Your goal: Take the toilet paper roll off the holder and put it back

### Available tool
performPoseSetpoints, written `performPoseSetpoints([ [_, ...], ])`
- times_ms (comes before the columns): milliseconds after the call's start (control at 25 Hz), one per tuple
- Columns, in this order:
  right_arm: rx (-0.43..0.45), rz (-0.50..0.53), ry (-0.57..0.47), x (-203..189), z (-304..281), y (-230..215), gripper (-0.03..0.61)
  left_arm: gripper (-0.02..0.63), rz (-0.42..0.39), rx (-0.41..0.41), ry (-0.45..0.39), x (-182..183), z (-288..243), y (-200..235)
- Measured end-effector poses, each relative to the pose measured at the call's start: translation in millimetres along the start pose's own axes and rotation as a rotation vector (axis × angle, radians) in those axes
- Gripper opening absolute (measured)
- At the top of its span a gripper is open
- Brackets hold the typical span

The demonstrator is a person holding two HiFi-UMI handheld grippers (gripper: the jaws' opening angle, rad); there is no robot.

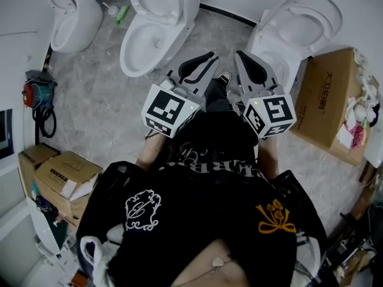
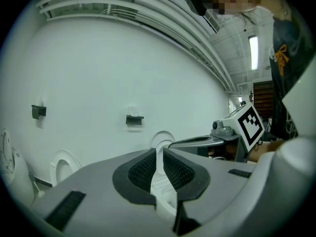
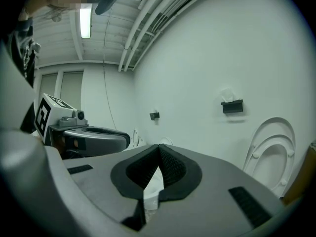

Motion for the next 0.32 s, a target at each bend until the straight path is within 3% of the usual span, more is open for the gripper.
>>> performPoseSetpoints([
  [320, -0.013, -0.001, -0.009, -1, 9, -8, 0.009, 0.049, -0.01, -0.027, 0.002, 1, -12, -10],
])
Point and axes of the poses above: the fingertips, and each gripper's own axes: z backward along the fingers, y to its left, x out of its top, the point moved 4 cm from there along z, backward along the fingers, and after that the axes turned 2 degrees about -y, right-handed, at the moved point
